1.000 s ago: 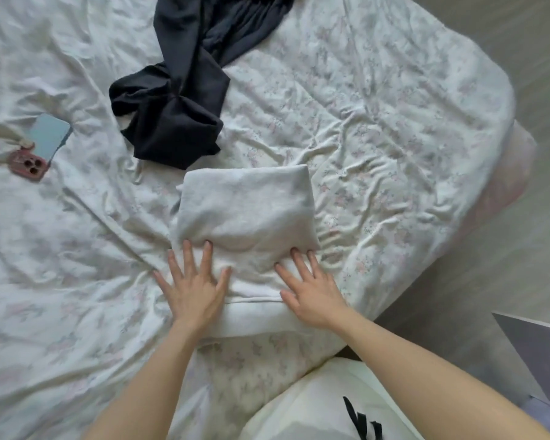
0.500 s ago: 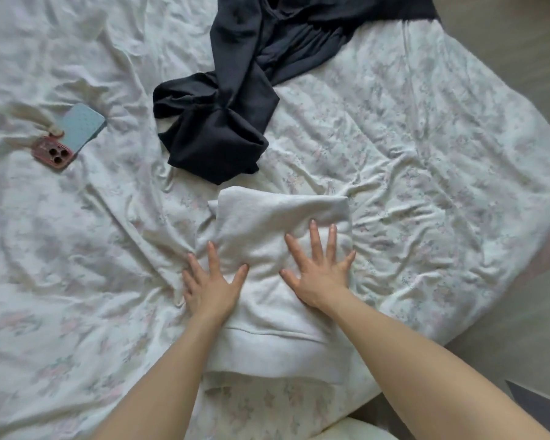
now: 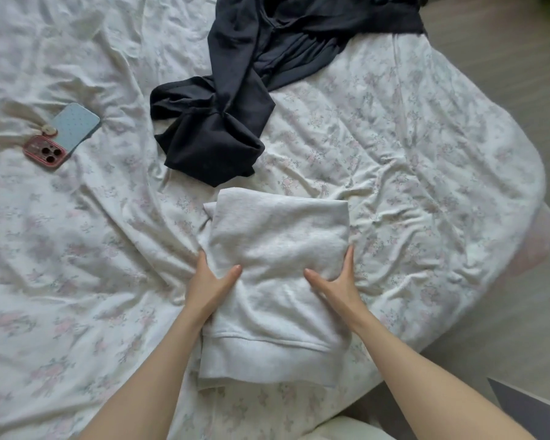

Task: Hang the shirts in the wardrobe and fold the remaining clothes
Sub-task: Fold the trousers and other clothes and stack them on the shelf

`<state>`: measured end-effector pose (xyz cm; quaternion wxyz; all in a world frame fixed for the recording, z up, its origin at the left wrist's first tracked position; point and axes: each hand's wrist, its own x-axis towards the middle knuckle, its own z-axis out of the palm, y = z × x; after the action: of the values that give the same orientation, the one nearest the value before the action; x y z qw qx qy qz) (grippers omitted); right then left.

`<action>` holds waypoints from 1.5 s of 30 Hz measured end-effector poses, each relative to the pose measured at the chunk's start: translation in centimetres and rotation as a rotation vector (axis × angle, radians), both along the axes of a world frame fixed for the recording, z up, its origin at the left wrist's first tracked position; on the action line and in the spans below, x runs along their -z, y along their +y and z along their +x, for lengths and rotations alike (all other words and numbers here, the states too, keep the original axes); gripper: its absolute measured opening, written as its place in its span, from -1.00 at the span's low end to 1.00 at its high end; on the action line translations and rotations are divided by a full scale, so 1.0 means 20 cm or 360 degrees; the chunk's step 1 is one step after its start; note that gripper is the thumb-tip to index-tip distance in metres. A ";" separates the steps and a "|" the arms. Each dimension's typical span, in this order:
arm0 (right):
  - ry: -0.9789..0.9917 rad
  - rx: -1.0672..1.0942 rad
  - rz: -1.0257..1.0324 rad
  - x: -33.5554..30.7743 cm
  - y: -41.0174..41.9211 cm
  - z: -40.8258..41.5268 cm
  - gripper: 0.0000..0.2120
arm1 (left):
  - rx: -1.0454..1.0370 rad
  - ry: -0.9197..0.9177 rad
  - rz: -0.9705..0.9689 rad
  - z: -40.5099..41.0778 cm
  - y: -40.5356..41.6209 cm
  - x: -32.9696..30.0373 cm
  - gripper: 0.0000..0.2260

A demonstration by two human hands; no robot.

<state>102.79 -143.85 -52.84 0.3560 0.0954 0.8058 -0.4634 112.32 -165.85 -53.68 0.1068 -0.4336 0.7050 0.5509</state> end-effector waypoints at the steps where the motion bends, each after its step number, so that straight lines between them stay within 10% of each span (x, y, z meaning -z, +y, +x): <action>1: 0.0009 0.0021 0.0016 -0.01 0.00 0.00 0.12 | 0.0001 0.0012 -0.0119 0.00 0.03 -0.01 -0.34; 7: 0.0276 0.0066 0.0012 -0.20 0.01 0.08 -0.04 | 0.0078 -0.0012 -0.0696 0.03 0.24 -0.24 -0.46; 22: 0.0891 0.0770 -0.0053 -1.03 1.01 -0.13 -0.09 | 0.0546 0.0738 -0.0820 -0.56 1.15 -1.05 -0.45; 33: 0.1262 0.1857 0.0464 -1.29 2.36 0.48 -0.16 | 0.1567 0.1329 -0.0246 -0.58 2.68 -1.31 -0.50; 45: 0.1367 0.2863 0.0996 -1.54 2.76 1.41 -0.20 | 0.2653 0.1612 0.0436 -0.07 3.64 -1.55 -0.46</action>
<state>131.06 -88.60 -22.12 -0.4775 0.5754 0.5802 -0.3229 110.99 -93.14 -22.68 0.1957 0.5058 0.6775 0.4969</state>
